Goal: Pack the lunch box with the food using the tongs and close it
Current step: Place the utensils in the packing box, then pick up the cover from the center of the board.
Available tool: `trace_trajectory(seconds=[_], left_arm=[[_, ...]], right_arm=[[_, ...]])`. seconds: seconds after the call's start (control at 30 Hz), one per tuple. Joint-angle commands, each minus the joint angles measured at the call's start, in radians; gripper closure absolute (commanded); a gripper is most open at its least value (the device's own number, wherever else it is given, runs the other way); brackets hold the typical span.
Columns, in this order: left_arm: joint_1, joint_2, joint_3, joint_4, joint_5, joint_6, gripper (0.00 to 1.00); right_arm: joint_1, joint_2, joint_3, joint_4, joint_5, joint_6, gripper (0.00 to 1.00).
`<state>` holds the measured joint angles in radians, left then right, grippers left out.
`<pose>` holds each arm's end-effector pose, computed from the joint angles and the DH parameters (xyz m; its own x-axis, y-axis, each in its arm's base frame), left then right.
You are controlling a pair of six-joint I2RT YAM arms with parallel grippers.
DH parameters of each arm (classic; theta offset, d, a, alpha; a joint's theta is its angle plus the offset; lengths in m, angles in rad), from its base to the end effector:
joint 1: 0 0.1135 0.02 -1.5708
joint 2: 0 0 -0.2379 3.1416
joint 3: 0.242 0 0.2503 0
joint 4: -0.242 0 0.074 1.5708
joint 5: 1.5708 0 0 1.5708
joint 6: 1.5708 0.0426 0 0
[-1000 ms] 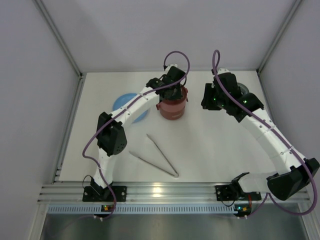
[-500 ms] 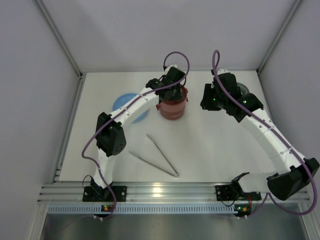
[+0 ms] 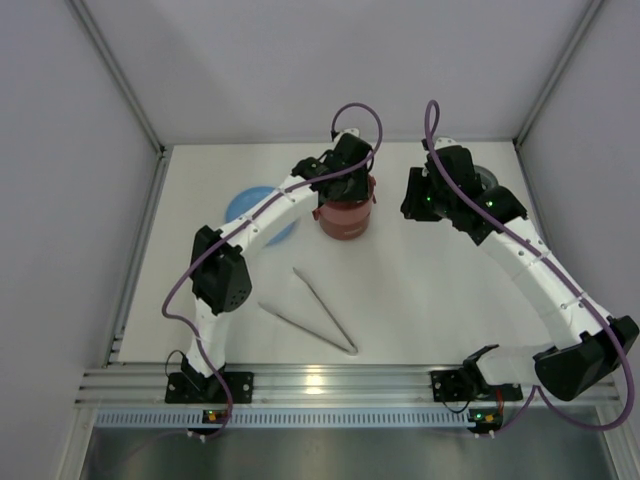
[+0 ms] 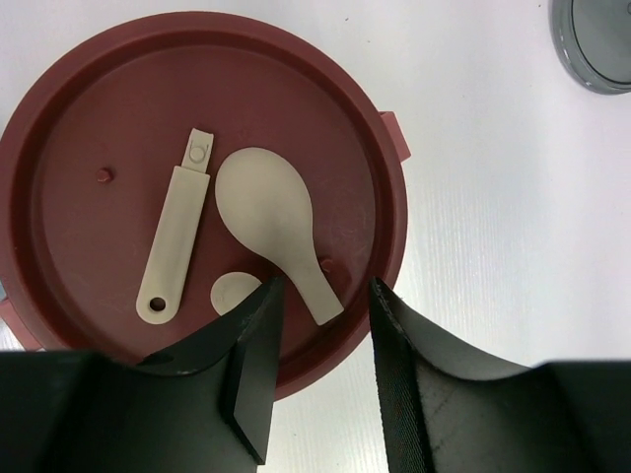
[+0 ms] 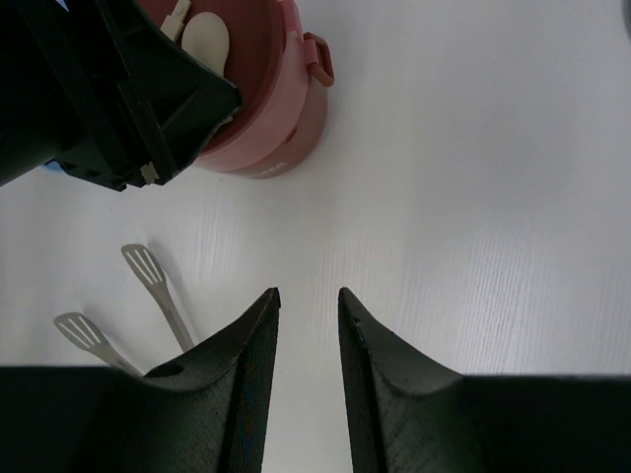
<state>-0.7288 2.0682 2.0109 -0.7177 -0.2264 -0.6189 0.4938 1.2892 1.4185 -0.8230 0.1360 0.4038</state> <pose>0.3511 -0.3006 0.2877 -0.7323 -0.1041 -0.6730 0.1284 0.9494 -0.2865 0.2462 0.1260 0.3585 -0.6662 0.0835 -0.7411 -0.1262 0.9668 0.2224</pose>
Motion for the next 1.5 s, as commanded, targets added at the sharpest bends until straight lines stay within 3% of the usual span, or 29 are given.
trace_trajectory(seconds=[0.0, 0.43, 0.63, 0.77, 0.93, 1.17, 1.33, 1.47], left_arm=[[0.0, -0.079, 0.014, 0.032, -0.004, 0.034, 0.55], [-0.001, -0.164, -0.012, 0.101, 0.07, 0.096, 0.49], [-0.004, -0.307, -0.121, 0.136, 0.084, 0.111, 0.44], [-0.006, -0.413, -0.182, 0.062, 0.07, 0.131, 0.41], [-0.006, -0.649, -0.407, -0.003, -0.007, 0.142, 0.38], [-0.006, -0.997, -0.832, 0.032, -0.06, 0.13, 0.36], [-0.006, -1.115, -0.957, 0.046, -0.105, 0.172, 0.34], [-0.004, -1.204, -1.058, 0.096, -0.102, 0.185, 0.3]], right_arm=[[-0.014, -0.024, 0.005, 0.047, 0.002, 0.004, 0.7], [-0.037, 0.047, 0.123, 0.025, 0.057, 0.012, 0.68], [-0.164, 0.169, 0.236, 0.036, 0.034, 0.021, 0.64], [-0.329, 0.304, 0.35, 0.056, 0.022, 0.023, 0.62], [-0.492, 0.526, 0.463, 0.093, -0.029, 0.059, 0.5], [-0.609, 0.781, 0.626, 0.15, 0.011, 0.101, 0.46], [-0.635, 0.91, 0.704, 0.179, 0.046, 0.047, 0.29], [-0.666, 0.963, 0.734, 0.188, 0.018, 0.001, 0.23]])
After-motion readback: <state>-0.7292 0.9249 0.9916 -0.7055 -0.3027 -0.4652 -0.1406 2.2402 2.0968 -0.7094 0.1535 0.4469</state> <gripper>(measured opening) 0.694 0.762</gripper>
